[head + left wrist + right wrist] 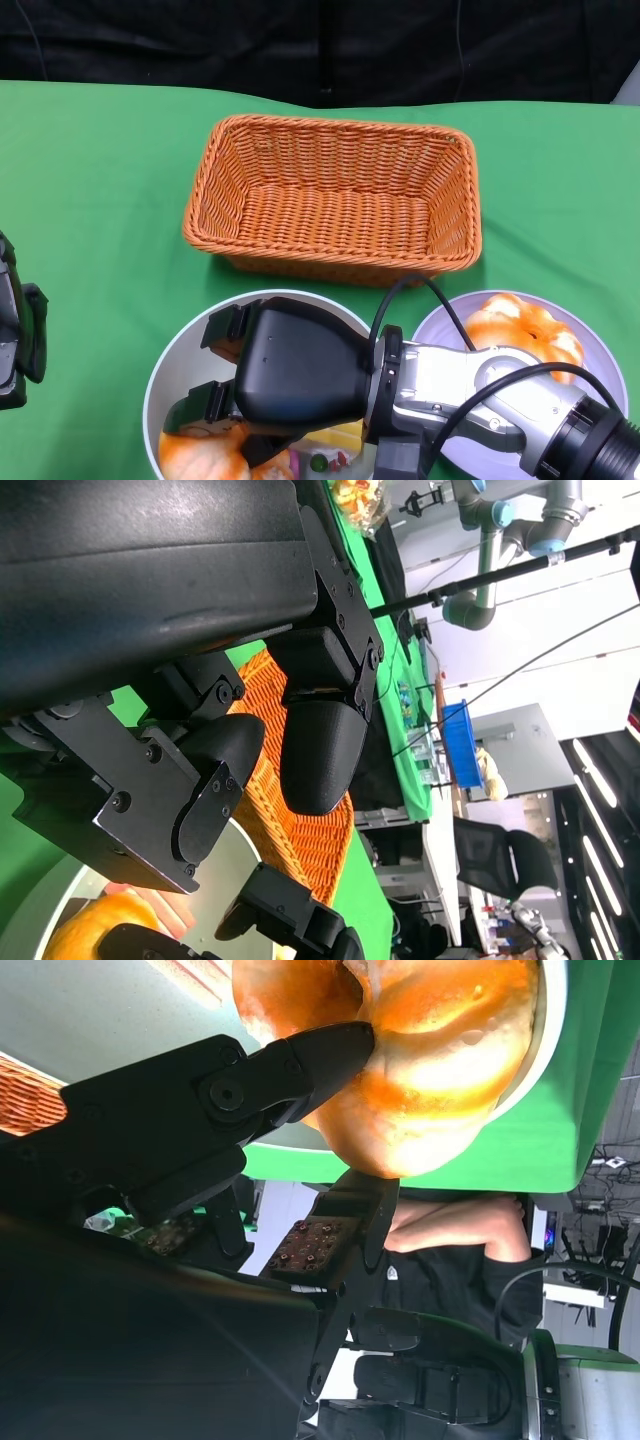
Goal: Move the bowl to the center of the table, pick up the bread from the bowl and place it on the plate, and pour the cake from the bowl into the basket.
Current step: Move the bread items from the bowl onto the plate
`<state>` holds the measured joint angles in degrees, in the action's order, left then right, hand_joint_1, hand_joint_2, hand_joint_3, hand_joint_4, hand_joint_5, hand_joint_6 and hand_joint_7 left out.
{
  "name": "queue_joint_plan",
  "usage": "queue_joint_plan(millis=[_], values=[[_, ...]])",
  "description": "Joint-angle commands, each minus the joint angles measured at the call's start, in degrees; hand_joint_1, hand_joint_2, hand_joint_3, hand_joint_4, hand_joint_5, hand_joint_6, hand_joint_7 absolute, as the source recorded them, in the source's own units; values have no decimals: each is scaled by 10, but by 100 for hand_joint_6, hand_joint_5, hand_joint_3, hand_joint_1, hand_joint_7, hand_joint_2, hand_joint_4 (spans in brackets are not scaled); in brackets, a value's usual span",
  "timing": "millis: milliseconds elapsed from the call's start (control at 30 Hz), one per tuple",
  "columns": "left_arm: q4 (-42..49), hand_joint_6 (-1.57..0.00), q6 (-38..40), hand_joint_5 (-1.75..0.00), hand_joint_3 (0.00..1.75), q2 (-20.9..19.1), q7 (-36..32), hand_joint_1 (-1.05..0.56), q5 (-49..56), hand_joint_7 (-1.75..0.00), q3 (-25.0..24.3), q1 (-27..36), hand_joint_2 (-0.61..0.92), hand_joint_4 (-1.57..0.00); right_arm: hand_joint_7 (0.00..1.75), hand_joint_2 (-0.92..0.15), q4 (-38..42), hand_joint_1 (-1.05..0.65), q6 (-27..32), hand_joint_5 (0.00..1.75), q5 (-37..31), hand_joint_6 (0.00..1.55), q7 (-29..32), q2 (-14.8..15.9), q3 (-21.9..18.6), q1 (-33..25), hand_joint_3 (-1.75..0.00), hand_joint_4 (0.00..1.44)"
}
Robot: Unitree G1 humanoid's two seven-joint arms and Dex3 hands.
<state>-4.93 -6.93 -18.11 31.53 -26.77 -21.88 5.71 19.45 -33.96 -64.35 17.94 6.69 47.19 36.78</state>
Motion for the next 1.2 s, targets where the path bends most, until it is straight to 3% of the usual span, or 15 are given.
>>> queue_joint_plan(millis=[33,200,500,567,733,833,1100,1200], values=[[1,-84,-2,-175,155,-3,-5,5,0,-172,-2,2,43,-103,34,-91,-5,-46,-2,142,24,106,-30,2,-8,13,-12,88],[1,-84,1,-175,155,-2,-5,6,-2,-172,-2,2,42,-104,38,-91,-14,-41,0,131,25,105,-21,7,-15,9,-10,90],[6,-85,-8,-175,158,0,-6,5,3,-172,1,0,41,-104,42,-92,-27,-41,0,135,25,105,-20,14,-22,3,-9,92],[4,-86,-10,-175,157,1,-10,5,7,-172,2,1,40,-105,44,-92,-31,-41,2,146,26,104,-25,16,-23,0,-8,89],[2,-86,-9,-175,157,1,-13,5,10,-172,3,2,40,-105,45,-92,-36,-41,5,150,27,103,-29,18,-25,-3,-8,87],[1,-86,-8,-175,157,2,-14,4,10,-172,3,1,40,-105,56,-91,-39,-39,7,167,21,99,-17,23,-28,-5,-6,84],[-2,-86,-5,-175,157,1,-16,4,11,-172,4,3,41,-105,62,-92,-45,-38,11,172,20,97,-5,27,-32,-4,-4,83],[-7,-86,0,-175,157,2,-22,5,11,-172,5,5,40,-105,65,-92,-52,-39,10,172,27,97,-6,29,-40,-5,-15,84]])
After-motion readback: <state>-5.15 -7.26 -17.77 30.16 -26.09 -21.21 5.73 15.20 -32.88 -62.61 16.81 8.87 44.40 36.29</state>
